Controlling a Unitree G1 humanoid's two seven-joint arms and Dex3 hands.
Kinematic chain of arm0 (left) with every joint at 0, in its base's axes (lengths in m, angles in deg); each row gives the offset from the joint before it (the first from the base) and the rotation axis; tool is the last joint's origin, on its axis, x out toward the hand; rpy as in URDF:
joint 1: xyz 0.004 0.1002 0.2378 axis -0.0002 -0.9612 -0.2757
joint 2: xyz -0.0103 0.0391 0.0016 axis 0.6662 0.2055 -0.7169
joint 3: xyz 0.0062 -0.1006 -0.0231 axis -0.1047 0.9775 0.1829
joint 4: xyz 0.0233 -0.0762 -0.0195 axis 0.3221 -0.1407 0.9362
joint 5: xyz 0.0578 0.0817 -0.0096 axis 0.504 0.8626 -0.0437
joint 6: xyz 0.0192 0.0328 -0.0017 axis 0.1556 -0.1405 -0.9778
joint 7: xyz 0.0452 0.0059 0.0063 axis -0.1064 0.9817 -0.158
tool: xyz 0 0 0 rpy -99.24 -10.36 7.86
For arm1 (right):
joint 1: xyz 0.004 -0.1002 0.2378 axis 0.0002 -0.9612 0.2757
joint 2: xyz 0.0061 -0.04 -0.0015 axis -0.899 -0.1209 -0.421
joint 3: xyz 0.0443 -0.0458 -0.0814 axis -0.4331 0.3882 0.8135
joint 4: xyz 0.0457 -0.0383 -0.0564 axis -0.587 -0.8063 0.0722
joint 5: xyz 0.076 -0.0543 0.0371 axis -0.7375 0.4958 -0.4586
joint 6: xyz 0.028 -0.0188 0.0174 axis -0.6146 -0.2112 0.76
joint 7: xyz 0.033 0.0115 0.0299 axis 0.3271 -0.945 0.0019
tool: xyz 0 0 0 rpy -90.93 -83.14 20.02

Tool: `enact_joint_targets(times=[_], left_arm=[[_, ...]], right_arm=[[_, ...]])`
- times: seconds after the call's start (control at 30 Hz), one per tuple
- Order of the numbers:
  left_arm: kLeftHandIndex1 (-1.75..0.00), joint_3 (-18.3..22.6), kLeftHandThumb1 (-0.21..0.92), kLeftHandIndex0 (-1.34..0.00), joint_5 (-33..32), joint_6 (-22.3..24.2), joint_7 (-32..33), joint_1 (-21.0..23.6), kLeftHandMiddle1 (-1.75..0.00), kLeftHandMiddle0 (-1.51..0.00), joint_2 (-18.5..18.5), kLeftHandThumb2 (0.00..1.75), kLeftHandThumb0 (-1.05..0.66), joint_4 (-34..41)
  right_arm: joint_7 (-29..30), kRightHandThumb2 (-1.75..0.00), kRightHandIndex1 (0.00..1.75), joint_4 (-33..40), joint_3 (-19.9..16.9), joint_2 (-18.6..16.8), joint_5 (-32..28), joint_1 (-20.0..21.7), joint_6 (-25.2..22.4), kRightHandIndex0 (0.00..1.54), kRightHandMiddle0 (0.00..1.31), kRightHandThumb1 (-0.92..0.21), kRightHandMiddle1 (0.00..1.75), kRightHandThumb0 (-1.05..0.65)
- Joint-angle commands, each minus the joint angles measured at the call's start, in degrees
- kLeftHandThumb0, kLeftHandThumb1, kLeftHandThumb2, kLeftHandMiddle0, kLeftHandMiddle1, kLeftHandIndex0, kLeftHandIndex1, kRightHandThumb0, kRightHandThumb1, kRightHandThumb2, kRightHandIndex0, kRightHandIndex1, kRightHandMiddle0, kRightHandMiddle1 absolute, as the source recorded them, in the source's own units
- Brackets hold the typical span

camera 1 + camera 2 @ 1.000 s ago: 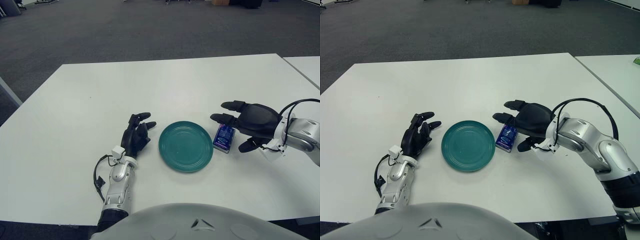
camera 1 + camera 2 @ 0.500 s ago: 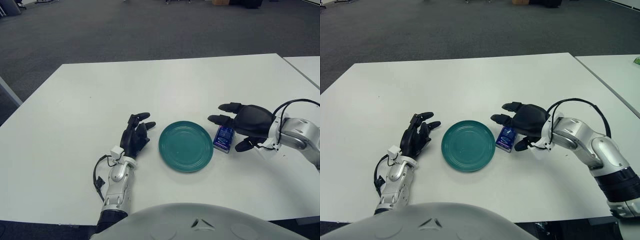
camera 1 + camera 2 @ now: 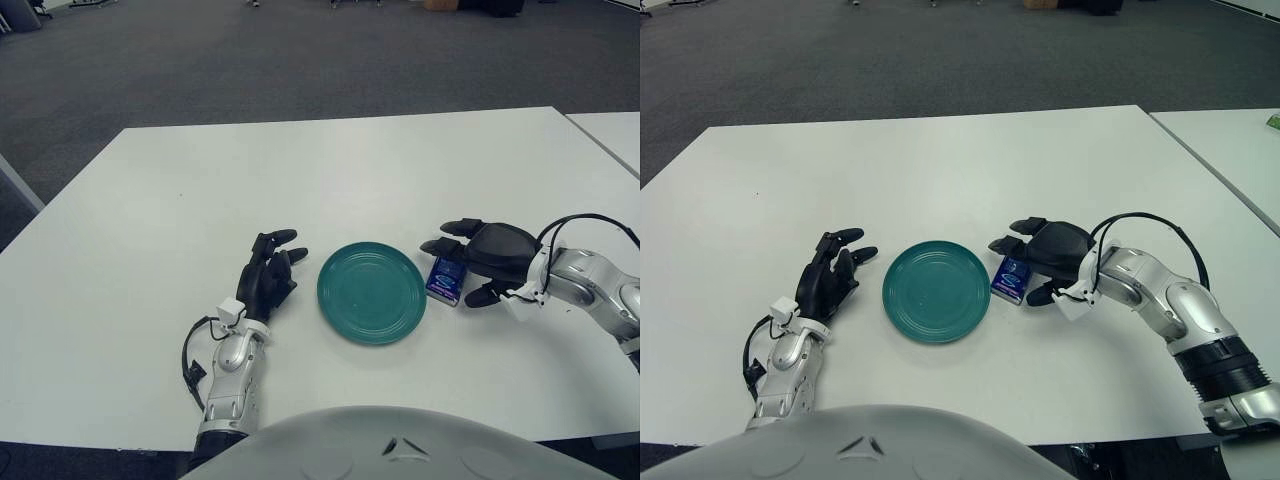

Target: Put the gum into the plate.

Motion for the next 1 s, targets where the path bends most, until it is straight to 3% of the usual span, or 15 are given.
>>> enact_joint_targets(times=[0.0, 0.67, 0.97], left_arm=[[-1.32, 0.2, 0.92, -0.19, 0.1, 2.7, 0.8, -1.3, -1.08, -0.39, 0.7, 0.79, -0.77, 0.9], [-1.29, 1.3, 0.92, -0.15, -3.1, 4.0, -1.7, -2.5, -1.05, -0.38, 2.5, 0.79, -0.76, 2.5], [-1.30, 1.8, 0.92, -0.17, -4.0, 3.6, -2.4, -2.2, -1.05, -0.38, 2.7, 0.78, -0.76, 2.0]], right_arm=[[2.3, -0.74, 0.03, -2.7, 1.0, -1.7, 0.1, 0.5, -0.2, 0.25, 0.00, -0.92, 0.45, -1.04], [7.5, -0.68, 0.04, -6.8, 2.4, -2.2, -0.5, -3.1, 0.9, 0.29, 0.00, -0.92, 0.54, -1.00], [11.6, -0.68, 0.05, -9.4, 3.7, -2.7, 1.2, -3.6, 1.9, 0.34, 0.00, -0.92, 0.69, -0.99]])
